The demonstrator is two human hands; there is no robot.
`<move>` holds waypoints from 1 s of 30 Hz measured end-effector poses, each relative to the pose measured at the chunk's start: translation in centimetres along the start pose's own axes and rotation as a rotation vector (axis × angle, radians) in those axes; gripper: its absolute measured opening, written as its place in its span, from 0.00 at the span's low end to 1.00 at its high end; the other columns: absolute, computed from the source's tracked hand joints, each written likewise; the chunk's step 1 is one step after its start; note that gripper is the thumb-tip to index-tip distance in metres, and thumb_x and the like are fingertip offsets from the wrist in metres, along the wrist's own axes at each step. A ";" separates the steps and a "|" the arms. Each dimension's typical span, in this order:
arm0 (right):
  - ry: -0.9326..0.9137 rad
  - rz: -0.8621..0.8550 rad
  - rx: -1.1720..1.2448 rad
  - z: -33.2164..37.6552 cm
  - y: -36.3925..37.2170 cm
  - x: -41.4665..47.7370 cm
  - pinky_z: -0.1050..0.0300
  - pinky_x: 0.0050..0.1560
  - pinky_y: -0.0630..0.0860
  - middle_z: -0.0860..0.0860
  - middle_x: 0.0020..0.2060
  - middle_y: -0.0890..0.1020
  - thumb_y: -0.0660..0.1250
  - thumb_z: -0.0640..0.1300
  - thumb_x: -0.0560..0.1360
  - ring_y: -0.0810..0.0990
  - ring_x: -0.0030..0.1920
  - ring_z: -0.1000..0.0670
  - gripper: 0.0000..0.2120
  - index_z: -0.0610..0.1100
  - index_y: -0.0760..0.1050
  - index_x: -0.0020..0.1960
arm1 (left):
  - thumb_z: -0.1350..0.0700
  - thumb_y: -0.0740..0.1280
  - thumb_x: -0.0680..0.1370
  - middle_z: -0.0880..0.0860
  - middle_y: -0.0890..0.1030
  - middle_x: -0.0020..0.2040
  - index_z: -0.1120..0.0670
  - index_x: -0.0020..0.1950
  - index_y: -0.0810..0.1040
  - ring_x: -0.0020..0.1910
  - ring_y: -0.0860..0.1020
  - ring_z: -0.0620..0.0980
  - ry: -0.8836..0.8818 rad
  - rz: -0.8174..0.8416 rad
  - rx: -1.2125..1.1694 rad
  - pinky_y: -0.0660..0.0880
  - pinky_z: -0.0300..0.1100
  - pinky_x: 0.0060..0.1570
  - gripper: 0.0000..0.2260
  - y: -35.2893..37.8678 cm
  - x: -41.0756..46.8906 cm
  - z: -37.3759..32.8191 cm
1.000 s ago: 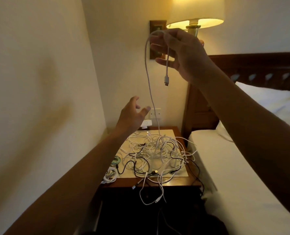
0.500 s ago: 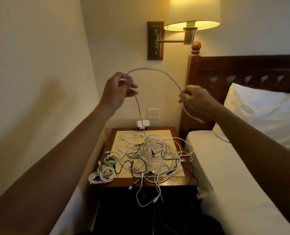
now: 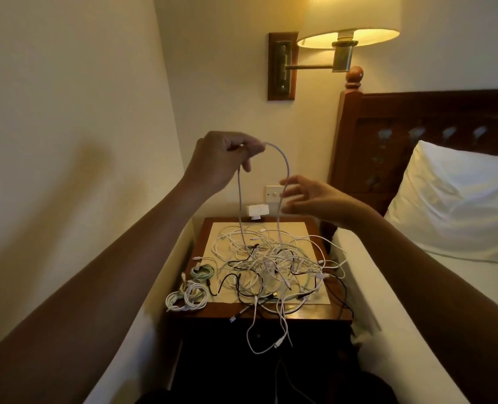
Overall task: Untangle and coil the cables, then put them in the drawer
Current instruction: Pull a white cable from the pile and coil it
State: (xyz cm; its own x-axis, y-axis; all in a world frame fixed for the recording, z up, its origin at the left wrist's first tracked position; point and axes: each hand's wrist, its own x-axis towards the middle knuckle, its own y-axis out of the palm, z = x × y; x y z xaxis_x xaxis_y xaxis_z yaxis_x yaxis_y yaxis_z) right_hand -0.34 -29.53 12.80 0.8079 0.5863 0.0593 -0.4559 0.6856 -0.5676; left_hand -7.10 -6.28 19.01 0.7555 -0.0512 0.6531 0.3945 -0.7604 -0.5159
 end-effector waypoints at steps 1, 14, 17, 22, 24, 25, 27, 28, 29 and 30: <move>-0.062 -0.005 0.082 0.8 0.4 -0.2 0.51 0.60 0.82 0.49 0.64 0.79 0.73 0.44 0.78 0.81 0.62 0.49 0.28 0.48 0.67 0.75 | 0.48 0.71 0.80 0.47 0.85 0.35 0.49 0.54 0.87 0.39 0.83 0.48 0.003 0.057 0.016 0.78 0.42 0.49 0.08 0.3 -0.6 0.1; -0.188 -0.327 0.407 4.4 -1.7 -3.4 0.59 0.42 0.81 0.49 0.41 0.84 0.58 0.46 0.86 0.83 0.41 0.51 0.15 0.40 0.80 0.60 | 0.55 0.69 0.81 0.49 0.81 0.42 0.52 0.46 0.78 0.39 0.81 0.48 -0.337 0.314 0.146 0.81 0.51 0.45 0.04 7.7 -9.8 9.3; -0.112 -0.343 0.419 2.7 -2.8 -4.0 0.57 0.43 0.81 0.47 0.41 0.84 0.57 0.46 0.87 0.83 0.41 0.49 0.16 0.40 0.81 0.58 | 0.59 0.67 0.82 0.54 0.84 0.44 0.55 0.48 0.77 0.38 0.85 0.50 -0.497 0.297 0.006 0.84 0.56 0.47 0.03 9.7 -11.5 11.6; 0.159 -0.227 -0.082 -3.4 -3.5 -4.3 0.44 0.54 0.82 0.44 0.42 0.86 0.64 0.40 0.84 0.85 0.43 0.47 0.08 0.43 0.82 0.52 | 0.58 0.69 0.80 0.49 0.85 0.39 0.49 0.43 0.77 0.40 0.85 0.49 -0.405 -0.019 0.027 0.83 0.56 0.47 0.07 9.4 -6.4 12.5; 0.227 -0.200 -0.185 -6.0 -3.3 -4.5 0.44 0.56 0.84 0.45 0.44 0.86 0.67 0.38 0.82 0.87 0.45 0.47 0.05 0.44 0.81 0.54 | 0.60 0.70 0.80 0.51 0.85 0.41 0.51 0.45 0.79 0.42 0.85 0.49 -0.291 -0.116 0.039 0.84 0.54 0.45 0.06 8.2 -3.2 10.4; 0.250 -0.204 -0.212 -7.2 -3.1 -4.5 0.44 0.55 0.84 0.46 0.44 0.86 0.68 0.38 0.81 0.87 0.45 0.47 0.05 0.45 0.80 0.55 | 0.61 0.70 0.80 0.52 0.85 0.42 0.53 0.46 0.80 0.42 0.85 0.48 -0.225 -0.140 0.027 0.84 0.52 0.45 0.04 7.6 -1.7 9.2; 0.279 -0.193 -0.256 -8.8 -2.5 -4.5 0.49 0.52 0.84 0.48 0.44 0.86 0.68 0.38 0.81 0.87 0.46 0.50 0.06 0.45 0.81 0.56 | 0.61 0.71 0.80 0.53 0.86 0.43 0.57 0.49 0.82 0.41 0.85 0.45 -0.093 -0.150 0.023 0.84 0.51 0.45 0.01 6.6 0.9 7.4; 0.279 -0.178 -0.272 -9.2 -2.2 -4.5 0.54 0.49 0.83 0.49 0.44 0.86 0.69 0.39 0.80 0.87 0.47 0.50 0.06 0.45 0.81 0.56 | 0.60 0.71 0.80 0.53 0.86 0.43 0.58 0.50 0.83 0.41 0.85 0.45 -0.039 -0.141 0.024 0.84 0.50 0.46 0.02 6.2 1.9 6.8; 0.268 -0.161 -0.280 -9.4 -1.9 -4.4 0.57 0.46 0.82 0.49 0.45 0.86 0.70 0.40 0.80 0.87 0.48 0.50 0.05 0.45 0.82 0.56 | 0.60 0.71 0.80 0.52 0.86 0.43 0.58 0.50 0.83 0.41 0.85 0.44 0.011 -0.130 0.026 0.84 0.49 0.46 0.02 5.9 2.7 6.3; 0.252 -0.147 -0.277 -9.4 -1.8 -4.3 0.58 0.46 0.81 0.50 0.45 0.86 0.71 0.40 0.80 0.86 0.48 0.50 0.05 0.46 0.82 0.55 | 0.59 0.70 0.80 0.52 0.86 0.43 0.58 0.51 0.83 0.41 0.85 0.43 0.055 -0.125 0.040 0.84 0.47 0.46 0.03 5.7 3.4 5.8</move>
State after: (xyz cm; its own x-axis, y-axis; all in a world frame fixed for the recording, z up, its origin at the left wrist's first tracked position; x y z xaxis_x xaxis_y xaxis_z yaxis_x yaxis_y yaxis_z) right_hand 0.54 -37.31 5.86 0.9390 0.3427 -0.0275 -0.2384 0.5917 -0.7701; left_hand 0.77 -7.04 15.05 0.6700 0.0062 0.7424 0.5048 -0.7370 -0.4494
